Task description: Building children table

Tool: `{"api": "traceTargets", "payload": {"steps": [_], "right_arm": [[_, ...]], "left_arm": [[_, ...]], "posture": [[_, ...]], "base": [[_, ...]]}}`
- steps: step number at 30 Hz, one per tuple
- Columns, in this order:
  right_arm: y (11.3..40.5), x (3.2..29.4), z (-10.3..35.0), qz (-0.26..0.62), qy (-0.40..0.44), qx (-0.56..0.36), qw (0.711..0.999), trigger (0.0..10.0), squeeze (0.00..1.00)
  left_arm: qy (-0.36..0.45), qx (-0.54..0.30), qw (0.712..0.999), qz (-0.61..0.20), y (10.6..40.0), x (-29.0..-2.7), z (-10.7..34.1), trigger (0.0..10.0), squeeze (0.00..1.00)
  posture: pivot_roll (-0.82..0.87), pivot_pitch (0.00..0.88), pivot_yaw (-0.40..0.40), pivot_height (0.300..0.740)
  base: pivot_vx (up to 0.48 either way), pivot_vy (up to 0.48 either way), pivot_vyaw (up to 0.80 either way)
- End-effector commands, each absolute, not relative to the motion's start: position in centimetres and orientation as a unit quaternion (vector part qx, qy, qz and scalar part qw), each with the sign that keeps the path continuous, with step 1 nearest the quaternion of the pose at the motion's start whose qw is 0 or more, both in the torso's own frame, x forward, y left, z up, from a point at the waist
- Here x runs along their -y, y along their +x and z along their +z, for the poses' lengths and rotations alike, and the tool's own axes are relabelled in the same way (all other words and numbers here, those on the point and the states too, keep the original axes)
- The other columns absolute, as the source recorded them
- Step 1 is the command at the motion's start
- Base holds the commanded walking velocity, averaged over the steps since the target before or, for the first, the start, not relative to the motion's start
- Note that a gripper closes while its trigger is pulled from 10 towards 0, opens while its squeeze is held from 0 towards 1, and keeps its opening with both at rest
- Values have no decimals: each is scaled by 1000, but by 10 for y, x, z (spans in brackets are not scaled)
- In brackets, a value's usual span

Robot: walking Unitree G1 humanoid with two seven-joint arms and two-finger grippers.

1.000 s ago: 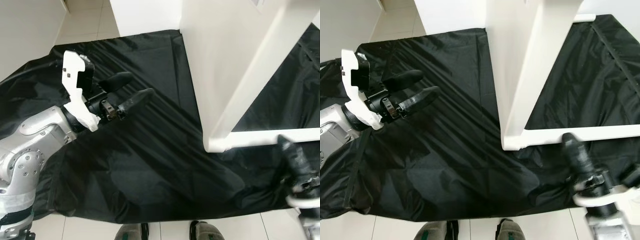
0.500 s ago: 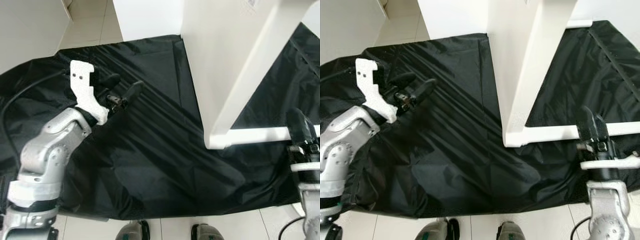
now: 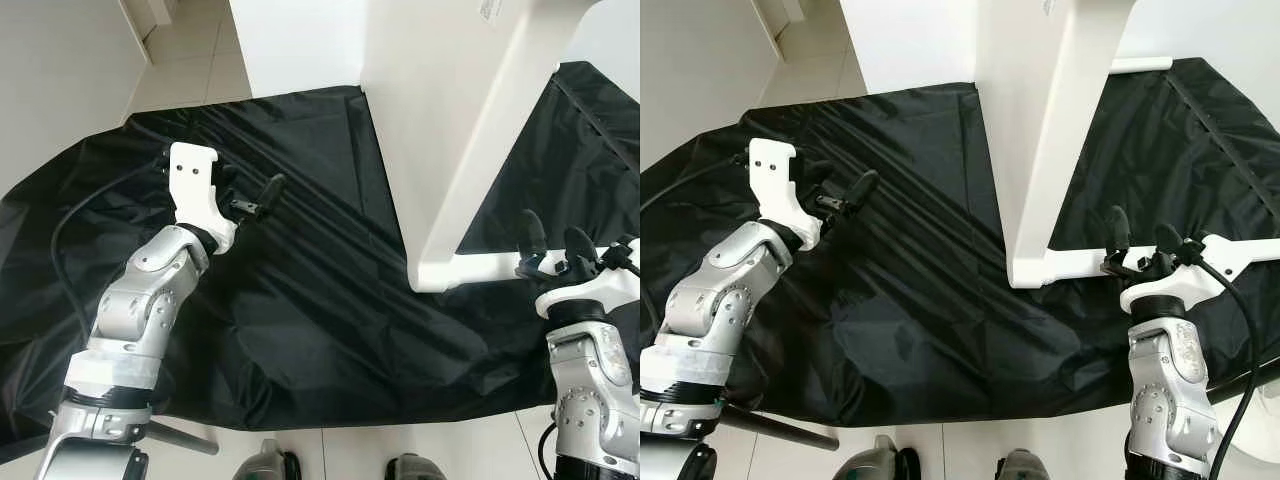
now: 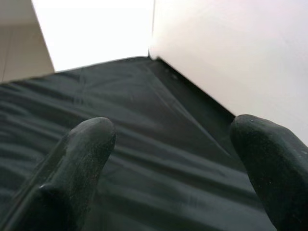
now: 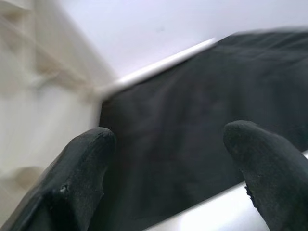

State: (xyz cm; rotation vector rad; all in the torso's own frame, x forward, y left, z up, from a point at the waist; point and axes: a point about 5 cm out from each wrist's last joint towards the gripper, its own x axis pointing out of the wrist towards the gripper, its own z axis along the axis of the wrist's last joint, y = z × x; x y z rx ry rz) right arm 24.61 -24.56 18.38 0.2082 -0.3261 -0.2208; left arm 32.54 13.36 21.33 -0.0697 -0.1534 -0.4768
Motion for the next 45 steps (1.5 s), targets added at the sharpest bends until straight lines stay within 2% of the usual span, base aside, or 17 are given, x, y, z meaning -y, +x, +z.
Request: {"api": "traceTargets", "payload": {"steps": [1,9,17,26,31,33,36,45], "right_arm": [[248,236,180,-131,78,163,975,10000,0],[240,221,175,-179,50,162,969,10000,0],[230,200,180,-179,1,190,965,10000,0],[225,188,167,-161,-15,175,971,10000,0],[220,176,159,-125,-35,173,976,10000,0],[220,176,159,-125,-35,173,976,10000,0],[217,174,158,-100,-46,178,978,10000,0],[216,172,157,-73,-38,176,981,10000,0]], "left_arm": [[-13,81,982,-170,329,-141,211,10000,0],[7,73,989,-128,323,-139,195,10000,0],[21,119,987,-107,303,-129,185,10000,0],[25,109,987,-115,297,-124,168,10000,0],[16,92,989,-119,301,-125,155,10000,0],[16,92,989,-119,301,-125,155,10000,0],[64,95,985,-128,300,-125,148,10000,0],[68,112,981,-143,290,-126,153,10000,0]], "posture": [[-121,75,115,740],[-123,93,116,740],[-130,97,91,740],[-150,84,102,740],[-182,72,144,740],[-182,72,144,740],[-170,70,131,740],[-127,70,101,740]], "base": [[0,0,0],[0,0,0],[0,0,0],[0,0,0],[0,0,0],[0,0,0],[0,0,0],[0,0,0]]}}
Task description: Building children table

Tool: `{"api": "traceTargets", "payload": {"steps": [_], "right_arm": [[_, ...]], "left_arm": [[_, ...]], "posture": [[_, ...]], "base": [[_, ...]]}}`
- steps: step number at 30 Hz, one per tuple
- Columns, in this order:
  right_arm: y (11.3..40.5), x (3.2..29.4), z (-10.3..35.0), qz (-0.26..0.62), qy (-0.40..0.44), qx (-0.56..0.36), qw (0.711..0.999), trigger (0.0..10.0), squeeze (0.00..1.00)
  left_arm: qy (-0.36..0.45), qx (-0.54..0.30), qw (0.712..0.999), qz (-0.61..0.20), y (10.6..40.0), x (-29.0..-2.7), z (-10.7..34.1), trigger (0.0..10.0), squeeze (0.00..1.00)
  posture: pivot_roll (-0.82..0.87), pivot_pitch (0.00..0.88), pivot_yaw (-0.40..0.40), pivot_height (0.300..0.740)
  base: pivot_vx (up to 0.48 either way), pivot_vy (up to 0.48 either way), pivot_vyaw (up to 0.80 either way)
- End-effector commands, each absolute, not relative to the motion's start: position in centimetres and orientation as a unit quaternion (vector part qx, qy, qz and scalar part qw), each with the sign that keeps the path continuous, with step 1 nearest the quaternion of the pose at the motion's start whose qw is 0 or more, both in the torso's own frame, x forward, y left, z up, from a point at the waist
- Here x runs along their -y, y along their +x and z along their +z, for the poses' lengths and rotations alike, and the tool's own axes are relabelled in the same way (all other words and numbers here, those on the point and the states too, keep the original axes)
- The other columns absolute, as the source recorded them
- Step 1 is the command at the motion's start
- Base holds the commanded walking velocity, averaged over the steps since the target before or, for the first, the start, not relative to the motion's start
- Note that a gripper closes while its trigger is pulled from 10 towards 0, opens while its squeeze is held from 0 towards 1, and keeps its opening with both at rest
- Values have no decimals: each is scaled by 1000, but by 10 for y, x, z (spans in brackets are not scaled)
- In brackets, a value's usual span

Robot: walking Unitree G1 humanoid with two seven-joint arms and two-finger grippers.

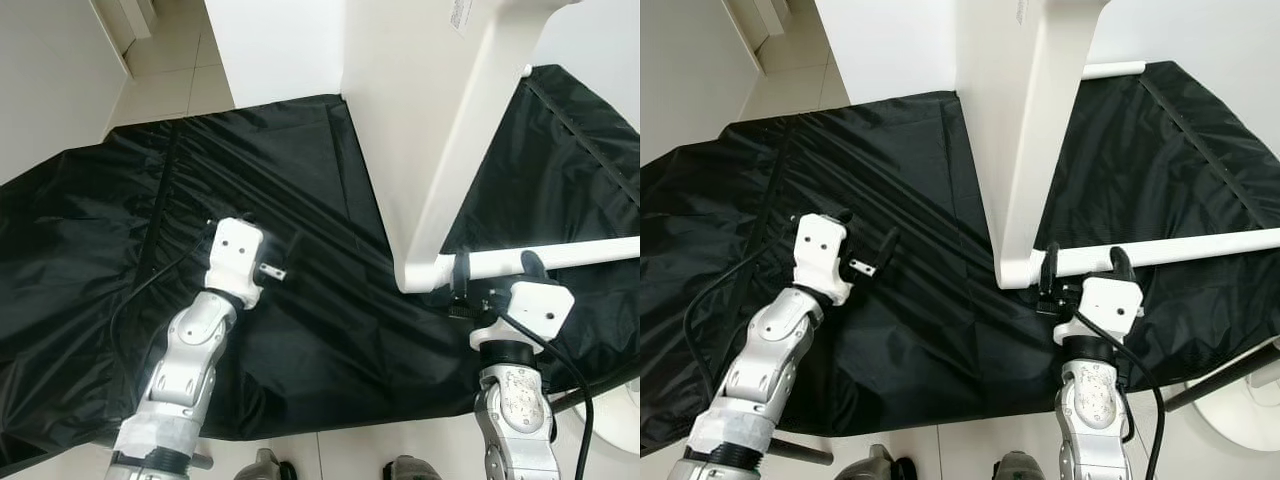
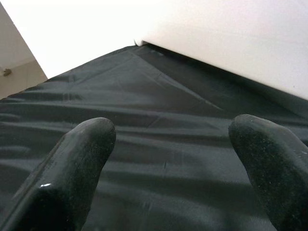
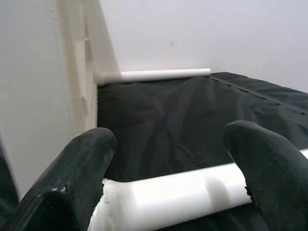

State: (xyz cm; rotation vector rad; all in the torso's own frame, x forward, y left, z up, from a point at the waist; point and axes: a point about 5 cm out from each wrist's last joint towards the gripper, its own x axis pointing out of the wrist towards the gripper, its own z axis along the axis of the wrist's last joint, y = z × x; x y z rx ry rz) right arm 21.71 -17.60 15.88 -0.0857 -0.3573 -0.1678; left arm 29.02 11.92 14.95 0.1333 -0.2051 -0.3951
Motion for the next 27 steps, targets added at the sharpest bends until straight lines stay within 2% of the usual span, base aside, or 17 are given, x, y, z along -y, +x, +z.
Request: {"api": "traceTargets", "payload": {"steps": [1,10,27], "right_arm": [[216,171,155,-59,-37,172,983,10000,0],[221,167,150,3,-6,152,988,10000,0],[232,167,153,28,-17,152,988,10000,0]], "left_arm": [[66,117,980,-149,286,-126,155,10000,0],[78,134,977,-146,280,-127,155,10000,0],[68,160,971,-166,282,-118,171,10000,0]], "posture": [[-119,72,94,740],[-100,90,79,740],[-86,105,49,740]], "base": [[0,0,0],[0,0,0],[0,0,0]]}}
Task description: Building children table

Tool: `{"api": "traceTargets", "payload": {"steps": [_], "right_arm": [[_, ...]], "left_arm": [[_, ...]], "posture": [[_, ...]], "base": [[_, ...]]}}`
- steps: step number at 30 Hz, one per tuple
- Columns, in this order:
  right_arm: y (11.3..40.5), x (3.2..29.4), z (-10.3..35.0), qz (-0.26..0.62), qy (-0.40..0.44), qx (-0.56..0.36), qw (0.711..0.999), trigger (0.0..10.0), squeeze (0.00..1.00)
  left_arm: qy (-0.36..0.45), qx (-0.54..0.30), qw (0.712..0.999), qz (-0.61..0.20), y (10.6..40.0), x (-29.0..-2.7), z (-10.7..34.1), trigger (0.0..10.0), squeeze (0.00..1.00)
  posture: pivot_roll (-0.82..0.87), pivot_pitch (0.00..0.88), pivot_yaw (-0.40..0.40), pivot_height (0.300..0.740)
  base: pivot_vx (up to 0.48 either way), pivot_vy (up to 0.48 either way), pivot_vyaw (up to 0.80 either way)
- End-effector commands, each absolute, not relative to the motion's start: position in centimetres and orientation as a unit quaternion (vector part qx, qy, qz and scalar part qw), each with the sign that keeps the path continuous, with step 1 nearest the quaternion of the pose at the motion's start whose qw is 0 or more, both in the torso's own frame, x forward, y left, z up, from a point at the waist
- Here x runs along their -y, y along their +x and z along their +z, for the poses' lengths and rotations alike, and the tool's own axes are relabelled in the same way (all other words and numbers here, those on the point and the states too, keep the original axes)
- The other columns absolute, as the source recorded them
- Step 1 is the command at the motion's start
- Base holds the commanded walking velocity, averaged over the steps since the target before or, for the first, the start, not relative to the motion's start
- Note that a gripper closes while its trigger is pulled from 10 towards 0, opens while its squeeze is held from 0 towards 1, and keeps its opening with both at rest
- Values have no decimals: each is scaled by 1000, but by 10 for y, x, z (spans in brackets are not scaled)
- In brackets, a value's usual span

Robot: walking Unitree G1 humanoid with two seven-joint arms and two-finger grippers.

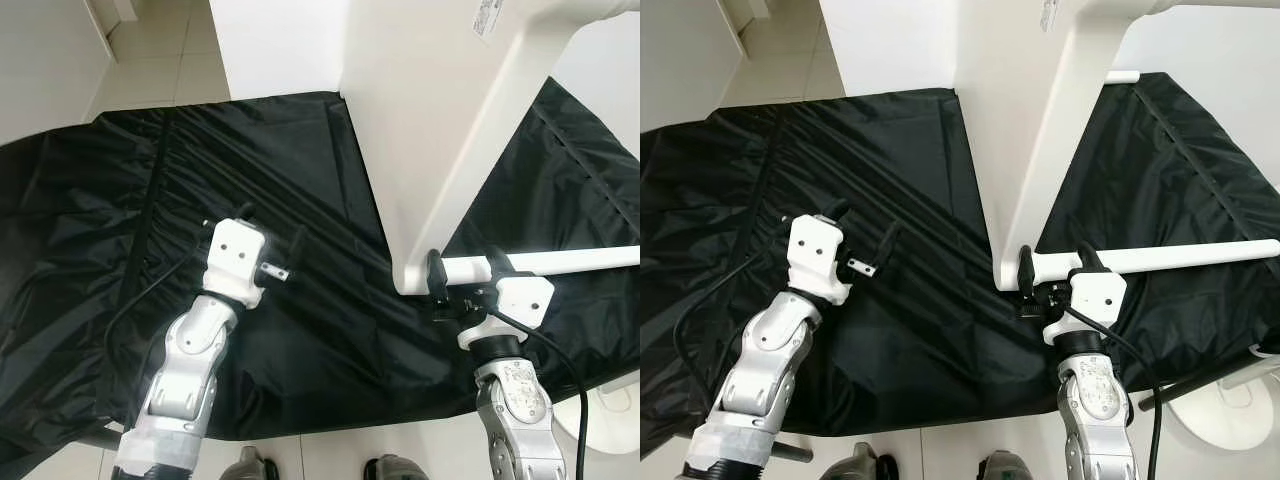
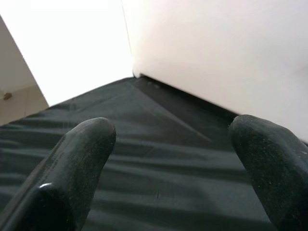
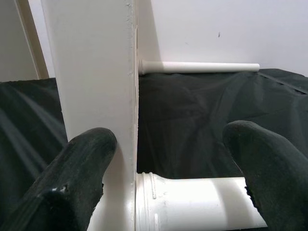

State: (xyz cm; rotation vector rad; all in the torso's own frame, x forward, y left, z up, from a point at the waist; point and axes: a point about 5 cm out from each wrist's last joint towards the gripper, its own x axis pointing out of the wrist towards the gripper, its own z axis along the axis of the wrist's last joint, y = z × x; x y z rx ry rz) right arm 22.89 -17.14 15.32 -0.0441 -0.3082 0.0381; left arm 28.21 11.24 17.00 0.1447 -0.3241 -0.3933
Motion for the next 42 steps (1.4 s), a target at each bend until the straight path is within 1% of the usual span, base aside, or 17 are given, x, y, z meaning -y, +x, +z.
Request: {"api": "traceTargets", "payload": {"steps": [1,12,17,29,30,34,35,36,37,38,42], "right_arm": [[232,167,154,27,-17,152,988,10000,0],[238,166,156,23,-18,158,987,10000,0],[241,168,156,20,-18,155,987,10000,0],[248,163,151,30,-17,144,989,10000,0],[248,164,150,35,-12,143,989,10000,1000],[246,166,150,35,-17,145,989,10000,1000],[245,167,149,34,-18,145,989,10000,953],[245,167,149,34,-18,145,989,10000,953],[243,169,149,26,-21,147,989,10000,255],[240,171,149,18,-21,150,988,10000,0],[235,172,148,11,-20,153,988,10000,0]], "left_arm": [[68,161,971,-165,282,-119,172,10000,0],[68,162,973,-149,285,-122,175,10000,0],[60,147,978,-135,283,-123,170,10000,0],[41,140,977,-154,281,-115,168,10000,0],[40,139,977,-154,281,-117,168,10000,1000],[52,136,978,-147,281,-118,168,10000,1000],[54,136,978,-146,281,-118,168,10000,0],[54,136,978,-146,281,-118,168,10000,0],[54,136,978,-146,280,-118,167,10000,0],[54,135,978,-147,280,-117,167,10000,0],[54,134,978,-149,279,-116,166,10000,0]], "posture": [[-86,105,49,740],[-85,117,51,740],[-90,117,46,740],[-77,109,34,740],[-74,106,31,740],[-74,107,29,740],[-74,107,29,740],[-74,107,29,740],[-76,106,28,740],[-76,106,29,740],[-77,106,31,740]], "base": [[0,0,0],[0,0,0],[0,0,0],[0,0,0],[0,0,0],[0,0,0],[0,0,0],[0,0,0],[0,0,0],[0,0,0],[0,0,0]]}}
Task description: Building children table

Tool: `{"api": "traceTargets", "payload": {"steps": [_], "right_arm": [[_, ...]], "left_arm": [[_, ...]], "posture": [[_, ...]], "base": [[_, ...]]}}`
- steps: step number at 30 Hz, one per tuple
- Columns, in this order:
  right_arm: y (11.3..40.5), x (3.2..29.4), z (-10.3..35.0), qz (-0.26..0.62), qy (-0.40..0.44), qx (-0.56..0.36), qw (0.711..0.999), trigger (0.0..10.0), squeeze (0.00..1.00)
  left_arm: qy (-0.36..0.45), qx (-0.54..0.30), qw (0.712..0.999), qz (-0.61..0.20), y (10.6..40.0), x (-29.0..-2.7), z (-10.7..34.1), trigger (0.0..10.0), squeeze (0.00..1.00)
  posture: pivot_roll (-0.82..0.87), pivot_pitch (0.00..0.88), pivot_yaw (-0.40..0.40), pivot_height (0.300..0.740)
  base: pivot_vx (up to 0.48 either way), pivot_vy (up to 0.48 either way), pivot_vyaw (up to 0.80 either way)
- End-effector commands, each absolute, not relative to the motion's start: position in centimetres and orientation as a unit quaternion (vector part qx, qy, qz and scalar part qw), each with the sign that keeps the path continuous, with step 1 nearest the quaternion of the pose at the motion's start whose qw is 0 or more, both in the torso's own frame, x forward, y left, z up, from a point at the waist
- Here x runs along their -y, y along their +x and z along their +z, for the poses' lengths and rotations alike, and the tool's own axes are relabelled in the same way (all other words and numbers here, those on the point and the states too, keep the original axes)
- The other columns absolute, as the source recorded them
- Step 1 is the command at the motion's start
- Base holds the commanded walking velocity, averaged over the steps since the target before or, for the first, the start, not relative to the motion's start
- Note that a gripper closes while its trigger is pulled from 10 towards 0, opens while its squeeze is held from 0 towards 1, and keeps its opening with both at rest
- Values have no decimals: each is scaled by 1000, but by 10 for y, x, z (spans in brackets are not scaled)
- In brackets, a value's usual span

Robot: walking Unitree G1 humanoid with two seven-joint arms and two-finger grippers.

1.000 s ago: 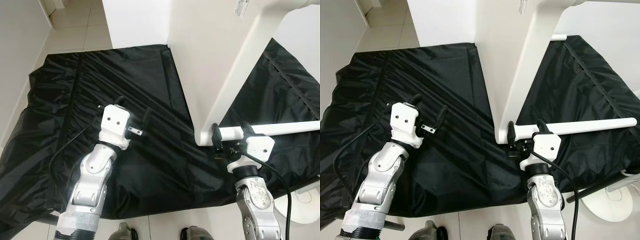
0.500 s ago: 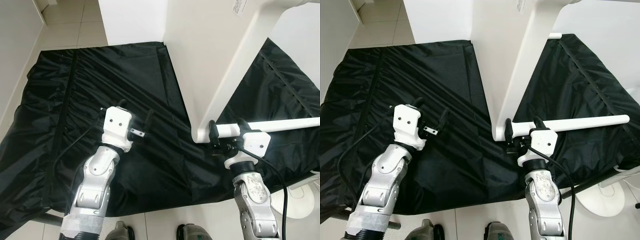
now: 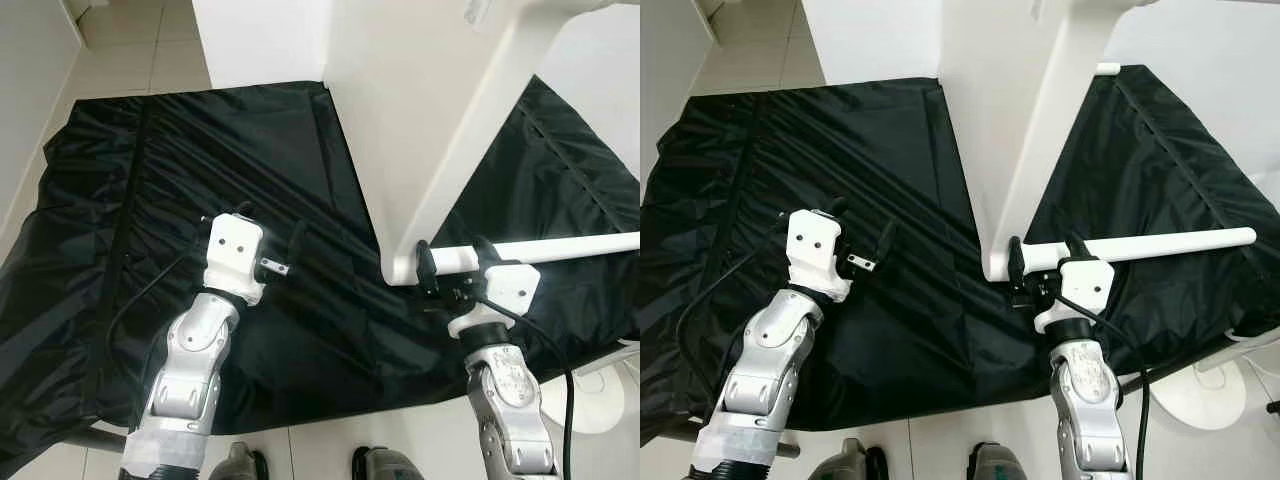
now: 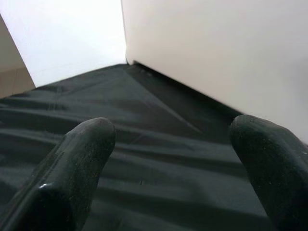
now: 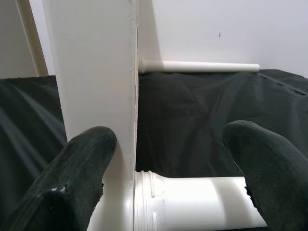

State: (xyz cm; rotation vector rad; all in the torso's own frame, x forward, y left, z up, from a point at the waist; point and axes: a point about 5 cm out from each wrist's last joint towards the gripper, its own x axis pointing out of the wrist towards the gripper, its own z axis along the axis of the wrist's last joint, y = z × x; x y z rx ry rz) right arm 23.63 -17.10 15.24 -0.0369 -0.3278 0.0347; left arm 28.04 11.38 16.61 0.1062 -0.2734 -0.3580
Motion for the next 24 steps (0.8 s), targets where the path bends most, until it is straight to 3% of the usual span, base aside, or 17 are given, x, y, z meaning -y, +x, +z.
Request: {"api": "traceTargets", "payload": {"steps": [1,10,24], "right_arm": [[235,172,148,11,-20,153,988,10000,0],[208,165,143,38,-18,143,989,10000,0],[219,160,143,72,-34,145,986,10000,0]], "left_arm": [[54,134,978,-149,279,-116,166,10000,0],[58,131,977,-160,275,-119,167,10000,0],[77,142,968,-192,272,-120,172,10000,0]], "posture": [[-77,106,31,740],[-75,123,44,740],[-58,123,26,740]], "base": [[0,0,0],[0,0,0],[0,0,0]]}}
